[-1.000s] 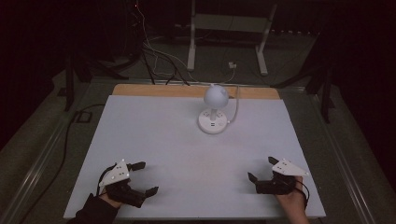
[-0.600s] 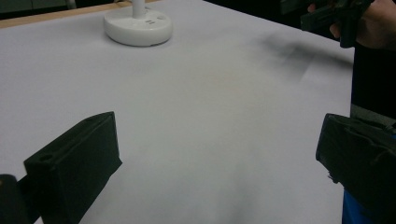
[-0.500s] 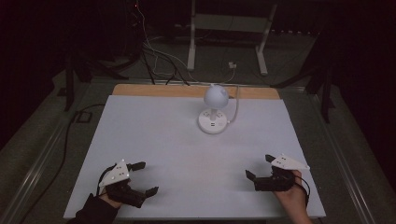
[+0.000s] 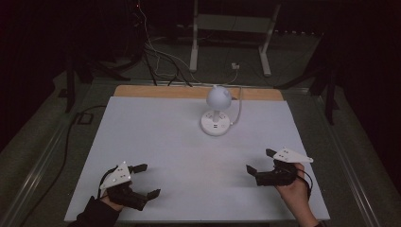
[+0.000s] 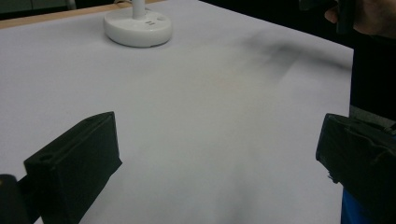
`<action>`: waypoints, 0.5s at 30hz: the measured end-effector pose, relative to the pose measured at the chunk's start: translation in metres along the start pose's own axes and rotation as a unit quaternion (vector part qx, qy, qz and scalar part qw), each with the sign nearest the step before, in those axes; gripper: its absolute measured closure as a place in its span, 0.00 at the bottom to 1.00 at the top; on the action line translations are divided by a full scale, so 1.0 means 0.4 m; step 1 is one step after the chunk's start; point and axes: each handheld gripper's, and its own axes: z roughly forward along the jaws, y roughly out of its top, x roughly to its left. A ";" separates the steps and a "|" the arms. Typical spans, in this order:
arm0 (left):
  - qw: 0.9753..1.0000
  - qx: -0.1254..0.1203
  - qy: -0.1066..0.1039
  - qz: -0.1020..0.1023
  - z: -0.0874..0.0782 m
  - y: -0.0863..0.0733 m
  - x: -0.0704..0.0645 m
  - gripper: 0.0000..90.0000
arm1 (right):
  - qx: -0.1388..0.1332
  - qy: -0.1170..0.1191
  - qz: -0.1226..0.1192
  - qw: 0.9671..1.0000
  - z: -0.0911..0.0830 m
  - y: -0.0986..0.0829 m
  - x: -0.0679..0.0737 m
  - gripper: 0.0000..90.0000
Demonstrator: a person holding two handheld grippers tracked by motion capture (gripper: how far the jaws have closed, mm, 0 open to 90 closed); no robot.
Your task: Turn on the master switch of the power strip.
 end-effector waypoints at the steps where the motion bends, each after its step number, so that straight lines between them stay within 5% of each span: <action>1: 1.000 0.001 0.000 0.001 0.000 0.000 0.000 0.00 | -0.001 0.003 -0.002 1.000 0.004 0.006 0.000 0.00; 15: 1.000 -0.001 -0.002 -0.001 -0.001 0.000 0.000 0.00 | -0.013 0.019 -0.006 1.000 0.028 0.055 0.000 0.00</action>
